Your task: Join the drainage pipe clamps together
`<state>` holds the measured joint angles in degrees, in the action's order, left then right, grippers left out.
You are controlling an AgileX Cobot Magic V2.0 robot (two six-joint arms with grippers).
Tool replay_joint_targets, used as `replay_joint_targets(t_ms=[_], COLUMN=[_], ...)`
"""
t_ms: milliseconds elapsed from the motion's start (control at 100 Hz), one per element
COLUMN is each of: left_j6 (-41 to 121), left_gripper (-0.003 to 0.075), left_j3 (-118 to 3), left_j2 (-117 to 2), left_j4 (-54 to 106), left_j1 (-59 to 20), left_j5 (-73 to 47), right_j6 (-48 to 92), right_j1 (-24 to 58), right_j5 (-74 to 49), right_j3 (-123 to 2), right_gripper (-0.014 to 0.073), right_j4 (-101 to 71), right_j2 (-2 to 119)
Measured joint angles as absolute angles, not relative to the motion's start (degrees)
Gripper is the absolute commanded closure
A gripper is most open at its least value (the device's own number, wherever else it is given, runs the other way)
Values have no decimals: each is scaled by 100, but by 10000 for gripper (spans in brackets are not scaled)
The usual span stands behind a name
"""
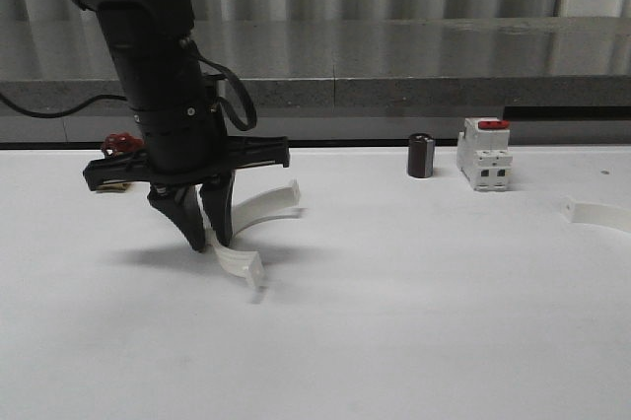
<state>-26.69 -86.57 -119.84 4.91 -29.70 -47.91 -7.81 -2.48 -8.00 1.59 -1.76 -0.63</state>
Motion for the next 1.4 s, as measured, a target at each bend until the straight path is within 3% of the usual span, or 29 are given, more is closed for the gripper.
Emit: replay_joint_targets(t_ms=[100, 270, 390, 690, 1040, 1400], left_j6=[-2692, -2704, -2716, -2141, -1225, -616], left_gripper=[539, 184, 54, 59, 59, 59], left_j3=[-8680, -8680, -8693, -8682, -8518, -6647], left_j2=[-11998, -12044, -12044, -11813, -10270, -7850], left_j4=[491, 491, 542, 621, 382, 336], left_j1=[-2970, -2970, -2992, -2995, -2778, -1882], left_j5=[-4804, -4836, -4844, -4840, -4563, -3659], right_j6=[-781, -781, -781, -781, -781, -781], right_j1=[-248, -248, -248, -248, -248, -248], right_j5=[-800, -800, -800, -800, -800, -800], right_j3=[159, 159, 159, 159, 159, 159], right_gripper=[660, 660, 660, 660, 660, 660], right_j4=[-176, -176, -176, -176, -176, -176], right_j2=[-63, -63, -63, -63, -63, -63])
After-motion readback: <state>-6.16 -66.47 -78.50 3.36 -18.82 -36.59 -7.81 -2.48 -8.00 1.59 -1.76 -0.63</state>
